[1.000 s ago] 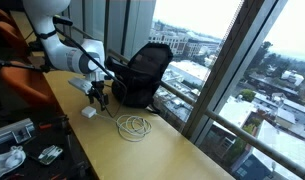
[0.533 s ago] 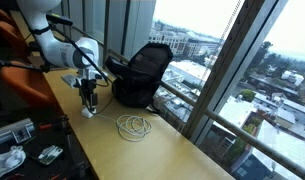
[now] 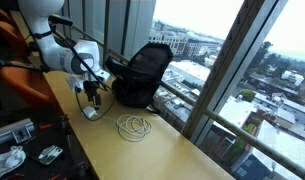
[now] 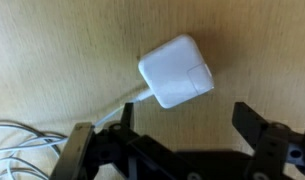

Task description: Put the white cable in the black bag then lay the bag down.

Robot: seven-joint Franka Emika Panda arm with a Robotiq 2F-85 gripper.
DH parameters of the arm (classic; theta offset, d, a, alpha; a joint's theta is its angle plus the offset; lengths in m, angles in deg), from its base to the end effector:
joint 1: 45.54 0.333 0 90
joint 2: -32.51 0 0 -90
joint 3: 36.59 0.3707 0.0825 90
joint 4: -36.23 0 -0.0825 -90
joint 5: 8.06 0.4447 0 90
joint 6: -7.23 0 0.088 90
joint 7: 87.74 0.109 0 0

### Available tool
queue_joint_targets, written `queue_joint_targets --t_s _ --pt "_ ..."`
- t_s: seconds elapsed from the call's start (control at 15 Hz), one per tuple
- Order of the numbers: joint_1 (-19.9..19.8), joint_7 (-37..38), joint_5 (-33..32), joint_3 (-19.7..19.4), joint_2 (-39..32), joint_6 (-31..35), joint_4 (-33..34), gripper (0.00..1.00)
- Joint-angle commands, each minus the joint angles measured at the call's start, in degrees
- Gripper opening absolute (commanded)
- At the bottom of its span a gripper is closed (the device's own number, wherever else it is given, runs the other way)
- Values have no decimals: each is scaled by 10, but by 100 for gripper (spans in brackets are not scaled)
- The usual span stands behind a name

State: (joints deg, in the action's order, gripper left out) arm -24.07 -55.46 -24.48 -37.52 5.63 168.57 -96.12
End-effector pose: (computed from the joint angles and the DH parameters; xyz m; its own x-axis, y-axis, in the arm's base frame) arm 0.5255 0.2110 0.1334 0.9947 0.0698 0.0752 0.0638 -0.9948 0.0794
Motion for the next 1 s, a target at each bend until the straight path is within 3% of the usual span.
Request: queue_joint_targets --t_s 0.0,0.33,0.93 --pt "-1 -19 40 -1 -18 36 -2 100" --pt "12 -23 100 13 -24 25 -5 100" --pt "86 5 73 -49 -8 17 -5 100"
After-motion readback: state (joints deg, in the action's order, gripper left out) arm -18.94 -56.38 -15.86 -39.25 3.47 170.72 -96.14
